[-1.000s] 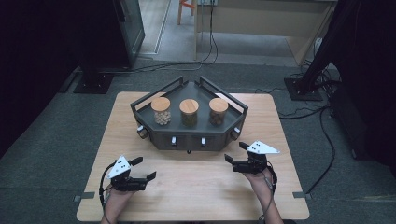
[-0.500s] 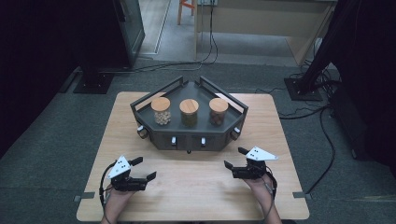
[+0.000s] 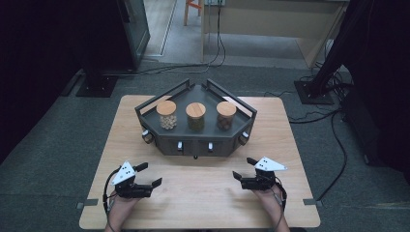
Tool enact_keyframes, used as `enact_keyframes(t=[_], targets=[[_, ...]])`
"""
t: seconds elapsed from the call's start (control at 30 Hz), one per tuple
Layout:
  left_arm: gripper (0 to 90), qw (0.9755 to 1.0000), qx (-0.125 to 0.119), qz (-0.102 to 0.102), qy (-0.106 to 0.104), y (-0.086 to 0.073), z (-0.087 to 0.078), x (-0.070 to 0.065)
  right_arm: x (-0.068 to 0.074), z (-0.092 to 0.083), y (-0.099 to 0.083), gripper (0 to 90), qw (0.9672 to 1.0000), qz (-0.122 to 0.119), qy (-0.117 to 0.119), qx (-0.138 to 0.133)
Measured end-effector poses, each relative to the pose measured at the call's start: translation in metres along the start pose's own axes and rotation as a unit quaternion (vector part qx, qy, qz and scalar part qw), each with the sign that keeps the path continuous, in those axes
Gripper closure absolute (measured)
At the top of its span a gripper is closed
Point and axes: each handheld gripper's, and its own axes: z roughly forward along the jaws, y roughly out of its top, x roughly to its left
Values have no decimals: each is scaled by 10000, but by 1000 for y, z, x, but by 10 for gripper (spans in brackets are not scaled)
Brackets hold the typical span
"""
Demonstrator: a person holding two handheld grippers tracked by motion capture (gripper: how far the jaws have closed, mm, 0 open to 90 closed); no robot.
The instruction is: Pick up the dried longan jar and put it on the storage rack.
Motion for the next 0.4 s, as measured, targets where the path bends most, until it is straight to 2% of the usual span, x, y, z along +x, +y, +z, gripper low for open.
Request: enact_keyframes(t=[0.1,0.4], targets=[[116,10000,-17,-5,13,0,-1,0,0,2,-3,152,10000,71,25,21],[116,10000,-22,-1,15,0,-1,0,0,4,-5,152,9999,91,24,44]])
